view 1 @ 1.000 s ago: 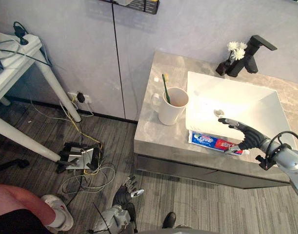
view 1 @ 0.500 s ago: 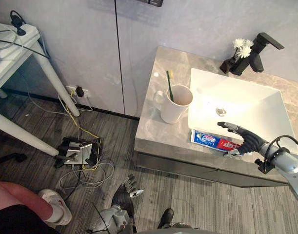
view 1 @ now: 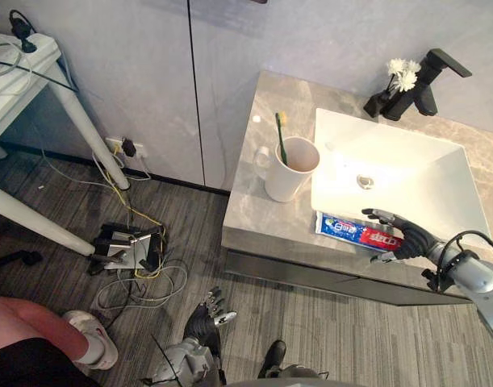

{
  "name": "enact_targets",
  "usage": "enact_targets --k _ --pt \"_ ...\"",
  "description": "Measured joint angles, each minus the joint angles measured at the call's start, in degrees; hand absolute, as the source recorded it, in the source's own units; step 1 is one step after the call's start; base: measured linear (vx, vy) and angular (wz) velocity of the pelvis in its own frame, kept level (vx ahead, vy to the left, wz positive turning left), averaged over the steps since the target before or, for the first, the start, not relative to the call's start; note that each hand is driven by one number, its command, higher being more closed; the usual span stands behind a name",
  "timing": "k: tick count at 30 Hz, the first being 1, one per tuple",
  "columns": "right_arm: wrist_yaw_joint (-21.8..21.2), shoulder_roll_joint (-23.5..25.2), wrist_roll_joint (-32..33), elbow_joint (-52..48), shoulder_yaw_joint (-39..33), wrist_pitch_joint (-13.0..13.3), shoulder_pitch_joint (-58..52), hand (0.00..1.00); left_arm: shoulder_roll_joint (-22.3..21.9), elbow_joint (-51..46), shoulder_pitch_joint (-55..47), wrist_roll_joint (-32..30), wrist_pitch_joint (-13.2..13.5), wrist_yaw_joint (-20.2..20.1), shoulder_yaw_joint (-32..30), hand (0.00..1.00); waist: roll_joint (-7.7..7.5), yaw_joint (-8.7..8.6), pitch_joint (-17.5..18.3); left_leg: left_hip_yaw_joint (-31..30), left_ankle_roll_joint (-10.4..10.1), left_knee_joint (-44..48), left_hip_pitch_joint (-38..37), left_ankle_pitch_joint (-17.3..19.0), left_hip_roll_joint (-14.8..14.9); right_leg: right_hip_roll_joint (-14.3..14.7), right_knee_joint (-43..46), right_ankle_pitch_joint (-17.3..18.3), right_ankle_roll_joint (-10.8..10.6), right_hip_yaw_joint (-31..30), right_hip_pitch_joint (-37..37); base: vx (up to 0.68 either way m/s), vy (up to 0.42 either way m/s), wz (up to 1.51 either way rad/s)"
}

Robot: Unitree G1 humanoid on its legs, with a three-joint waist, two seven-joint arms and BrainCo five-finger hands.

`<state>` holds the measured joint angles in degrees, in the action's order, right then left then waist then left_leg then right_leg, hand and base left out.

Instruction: Organize washtable

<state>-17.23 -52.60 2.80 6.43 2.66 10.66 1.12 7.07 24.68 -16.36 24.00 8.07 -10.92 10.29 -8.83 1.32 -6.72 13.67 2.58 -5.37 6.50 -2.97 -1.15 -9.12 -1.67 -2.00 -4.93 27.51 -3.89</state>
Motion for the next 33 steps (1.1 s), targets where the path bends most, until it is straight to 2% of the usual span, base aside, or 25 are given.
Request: enact_targets --k 3,22,27,33 --pt "0.19 -0.01 -0.78 0.04 -1.99 -0.11 0.24 1.00 0.01 -1.21 -0.02 0.01 0.01 0.01 -0.01 0.00 0.78 1.18 -0.58 -0.04 -0.04 0.01 -0.08 0.01 0.00 0.02 0.03 0.02 0.00 0.06 0.07 0.00 0.000 0.02" --pt "-0.68 0.00 -0.99 -0.54 -0.84 -0.51 1.21 1.00 1.11 -1.88 -0.52 0.04 0.00 0.00 -1.87 0.00 2.05 1.38 -0.53 -1.18 -1.07 0.02 -2.48 0.51 -0.12 -0.08 1.59 1.58 -0.38 0.50 2.30 0.00 -0.001 0.03" --pt "-1.76 -0.01 -0.59 -0.53 -0.07 -0.49 1.25 1.00 1.12 -1.88 -0.50 0.05 0.00 0.01 -2.02 0.00 3.28 1.32 0.45 -1.20 -1.01 0.01 -3.01 0.44 -0.15 -0.12 1.57 1.58 -0.38 0.50 2.89 0.00 0.000 0.00" --pt "-1.65 -0.02 -0.70 2.85 -0.09 -0.46 4.62 1.00 0.86 -6.83 -0.51 0.15 0.00 0.49 -7.30 0.00 4.29 0.94 1.40 -1.24 -0.87 0.00 -4.59 0.35 -0.02 -0.25 1.07 1.58 -0.38 0.58 4.66 0.00 0.000 0.00"
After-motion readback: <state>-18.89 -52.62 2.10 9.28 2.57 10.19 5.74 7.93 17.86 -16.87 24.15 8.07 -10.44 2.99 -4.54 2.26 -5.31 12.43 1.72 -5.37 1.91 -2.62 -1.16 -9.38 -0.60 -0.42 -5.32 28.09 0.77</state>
